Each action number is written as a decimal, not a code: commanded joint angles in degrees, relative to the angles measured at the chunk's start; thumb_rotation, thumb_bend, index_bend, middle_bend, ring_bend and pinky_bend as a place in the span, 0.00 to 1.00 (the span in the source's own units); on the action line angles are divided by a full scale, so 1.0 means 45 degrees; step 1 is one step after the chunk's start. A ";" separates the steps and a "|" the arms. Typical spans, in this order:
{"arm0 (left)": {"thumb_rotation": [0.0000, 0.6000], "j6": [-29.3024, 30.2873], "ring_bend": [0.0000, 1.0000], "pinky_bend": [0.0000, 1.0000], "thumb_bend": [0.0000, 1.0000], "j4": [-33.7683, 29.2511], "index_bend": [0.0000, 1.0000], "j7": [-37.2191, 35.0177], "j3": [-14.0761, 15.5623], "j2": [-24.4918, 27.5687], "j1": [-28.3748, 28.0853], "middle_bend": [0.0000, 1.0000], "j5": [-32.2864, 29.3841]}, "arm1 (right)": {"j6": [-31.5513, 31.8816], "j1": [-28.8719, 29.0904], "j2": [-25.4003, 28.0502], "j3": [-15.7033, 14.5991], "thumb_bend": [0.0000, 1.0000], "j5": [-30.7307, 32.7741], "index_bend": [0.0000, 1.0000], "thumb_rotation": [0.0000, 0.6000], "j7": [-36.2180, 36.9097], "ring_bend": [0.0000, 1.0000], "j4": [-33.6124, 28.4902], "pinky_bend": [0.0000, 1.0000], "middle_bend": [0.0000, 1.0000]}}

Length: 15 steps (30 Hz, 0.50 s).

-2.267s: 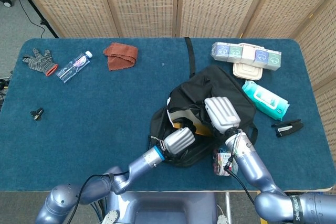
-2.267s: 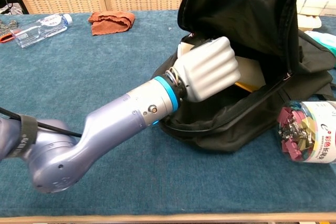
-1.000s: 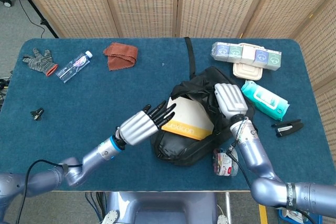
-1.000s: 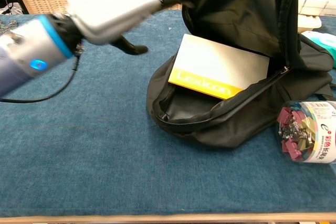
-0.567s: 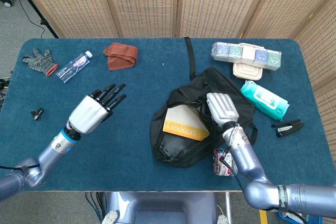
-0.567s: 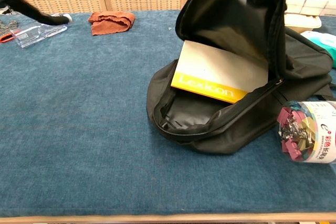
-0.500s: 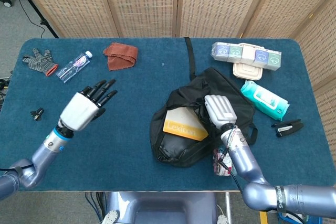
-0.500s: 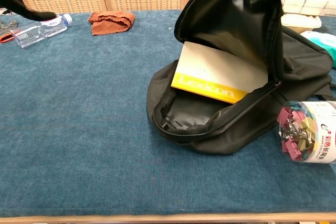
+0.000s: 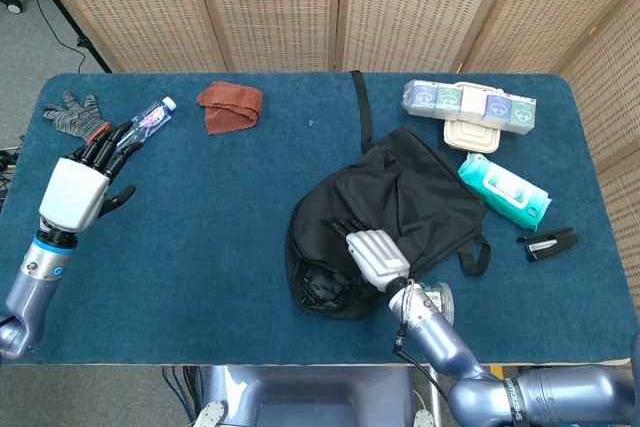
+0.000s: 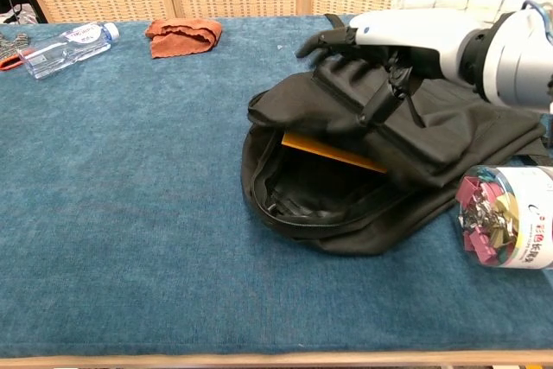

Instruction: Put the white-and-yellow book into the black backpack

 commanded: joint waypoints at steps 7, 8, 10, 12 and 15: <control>1.00 -0.0168 0.18 0.55 0.12 -0.0260 0.24 -0.0724 -0.0405 -0.0140 0.0389 0.12 -0.0644 | -0.0064 -0.0761 0.0171 -0.0419 0.00 -0.2005 0.00 1.00 0.1083 0.00 -0.0610 0.00 0.00; 1.00 -0.0215 0.17 0.54 0.12 -0.0397 0.23 -0.0744 -0.0433 -0.0099 0.0451 0.11 -0.0718 | -0.0103 -0.0889 0.0308 -0.0479 0.00 -0.2285 0.00 1.00 0.1291 0.00 -0.0667 0.00 0.00; 1.00 -0.0323 0.16 0.53 0.12 -0.0686 0.22 -0.0797 -0.0477 0.0001 0.0578 0.09 -0.0880 | -0.0080 -0.1148 0.0596 -0.0651 0.00 -0.2858 0.00 1.00 0.1568 0.00 -0.0715 0.00 0.00; 1.00 -0.0361 0.15 0.52 0.11 -0.0998 0.21 -0.0839 -0.0515 0.0124 0.0714 0.07 -0.1000 | -0.0012 -0.1455 0.0942 -0.0900 0.00 -0.3584 0.00 1.00 0.1831 0.00 -0.0683 0.00 0.00; 1.00 -0.0397 0.12 0.46 0.10 -0.1783 0.16 -0.0949 -0.0488 0.0451 0.1087 0.05 -0.1211 | 0.0456 -0.2139 0.1629 -0.1510 0.00 -0.5192 0.00 1.00 0.2104 0.00 -0.0302 0.00 0.00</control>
